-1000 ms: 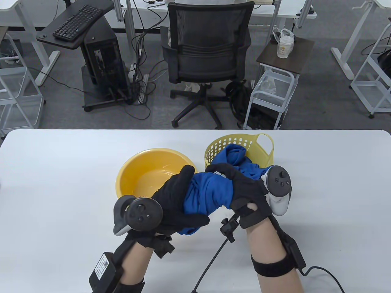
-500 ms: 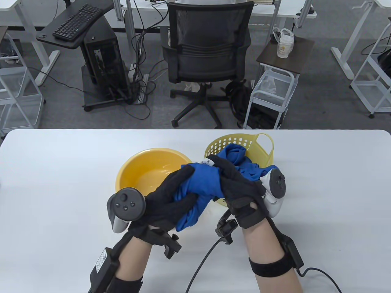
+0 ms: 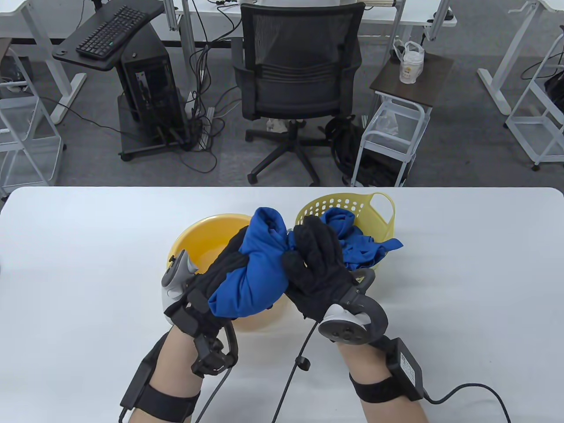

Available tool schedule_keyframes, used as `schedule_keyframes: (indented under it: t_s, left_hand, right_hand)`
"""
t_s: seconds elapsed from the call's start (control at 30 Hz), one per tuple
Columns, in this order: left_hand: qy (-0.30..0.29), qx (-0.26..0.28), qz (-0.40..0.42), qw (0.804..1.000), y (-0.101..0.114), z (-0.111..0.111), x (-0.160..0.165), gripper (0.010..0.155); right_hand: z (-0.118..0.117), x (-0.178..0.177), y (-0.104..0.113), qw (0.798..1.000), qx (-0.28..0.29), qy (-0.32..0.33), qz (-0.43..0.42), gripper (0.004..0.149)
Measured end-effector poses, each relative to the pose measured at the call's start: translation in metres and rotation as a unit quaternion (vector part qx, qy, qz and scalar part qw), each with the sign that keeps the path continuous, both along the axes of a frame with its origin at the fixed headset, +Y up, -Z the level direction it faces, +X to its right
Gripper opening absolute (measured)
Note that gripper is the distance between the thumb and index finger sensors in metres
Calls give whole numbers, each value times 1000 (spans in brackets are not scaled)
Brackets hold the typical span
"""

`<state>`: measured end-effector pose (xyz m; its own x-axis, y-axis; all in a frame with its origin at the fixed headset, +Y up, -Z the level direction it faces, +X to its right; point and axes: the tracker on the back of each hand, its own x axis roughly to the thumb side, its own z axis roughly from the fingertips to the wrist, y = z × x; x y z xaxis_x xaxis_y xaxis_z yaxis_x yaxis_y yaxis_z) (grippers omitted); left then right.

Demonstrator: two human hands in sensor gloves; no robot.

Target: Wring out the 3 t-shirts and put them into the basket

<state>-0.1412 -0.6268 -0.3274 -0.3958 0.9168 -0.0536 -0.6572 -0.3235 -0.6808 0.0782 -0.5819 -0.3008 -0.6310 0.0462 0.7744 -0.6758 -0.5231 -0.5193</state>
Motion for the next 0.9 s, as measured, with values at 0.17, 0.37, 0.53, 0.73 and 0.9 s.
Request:
schedule_keyframes:
  t_s: [0.17,0.37,0.53,0.73,0.9]
  left_hand:
    - [74,55,-107,990,9,6,-1,62]
    - [105,72,-134,983,14,8,-5,61]
    - [104,67,-140,982,13,9,-6,61]
    - [99,34,-144,984,10,8,-13,64]
    - [91,112,-233,962,18,5,-21,53]
  right_hand:
    - [-1,7,-3,998,51,-26,18,113]
    - [7,0,-3,993,99,-49,37,111]
    - [9,-1,-3,992,110,-51,42,112]
    - [17,-11,-5,980,166,-65,91,115]
    - [18,-19,-5,977,149,-76,134,103]
